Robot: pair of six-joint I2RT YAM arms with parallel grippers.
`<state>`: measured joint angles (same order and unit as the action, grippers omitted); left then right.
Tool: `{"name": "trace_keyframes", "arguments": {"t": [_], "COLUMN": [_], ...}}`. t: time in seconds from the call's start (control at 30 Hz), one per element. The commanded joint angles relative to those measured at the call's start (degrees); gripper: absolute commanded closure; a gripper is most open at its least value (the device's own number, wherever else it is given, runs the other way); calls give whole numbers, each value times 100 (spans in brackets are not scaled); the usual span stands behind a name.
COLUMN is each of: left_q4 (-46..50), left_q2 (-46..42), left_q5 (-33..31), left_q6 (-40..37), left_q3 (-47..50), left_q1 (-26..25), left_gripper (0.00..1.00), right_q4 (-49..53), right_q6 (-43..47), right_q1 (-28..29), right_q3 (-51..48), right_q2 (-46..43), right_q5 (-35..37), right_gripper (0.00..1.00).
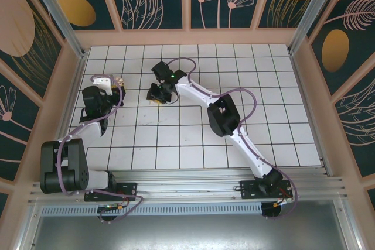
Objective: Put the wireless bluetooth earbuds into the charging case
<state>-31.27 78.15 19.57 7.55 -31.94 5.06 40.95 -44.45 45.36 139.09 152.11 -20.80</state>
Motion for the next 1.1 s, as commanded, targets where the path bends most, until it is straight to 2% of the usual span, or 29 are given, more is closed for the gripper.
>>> {"name": "trace_keyframes", "arguments": {"t": [0.0,0.33,0.73,0.87,1.07], "left_q4": [-64,-112,-3,83,155], "left_q2": [-137,-166,-213,-220,-239], "left_q5": [191,308,319,332,345], "left_q6": [-105,-105,-236,-318,-410], "left_q3": [-153,-128,-187,-189,-200], "left_q1": [30,32,30,29,24], "left_gripper": [88,89,89,90,90], "right_q4": [-41,-131,106,362,380], "right_q6": [-6,-27,168,359,525], "right_q1": [-28,-36,-35,-36,-36], "right_q3": [198,303,436,437,427], "right_q2": [139,366,582,538,334], "right_q5": [111,141,621,882,1137], "right_gripper": [67,67,68,73,75]}}
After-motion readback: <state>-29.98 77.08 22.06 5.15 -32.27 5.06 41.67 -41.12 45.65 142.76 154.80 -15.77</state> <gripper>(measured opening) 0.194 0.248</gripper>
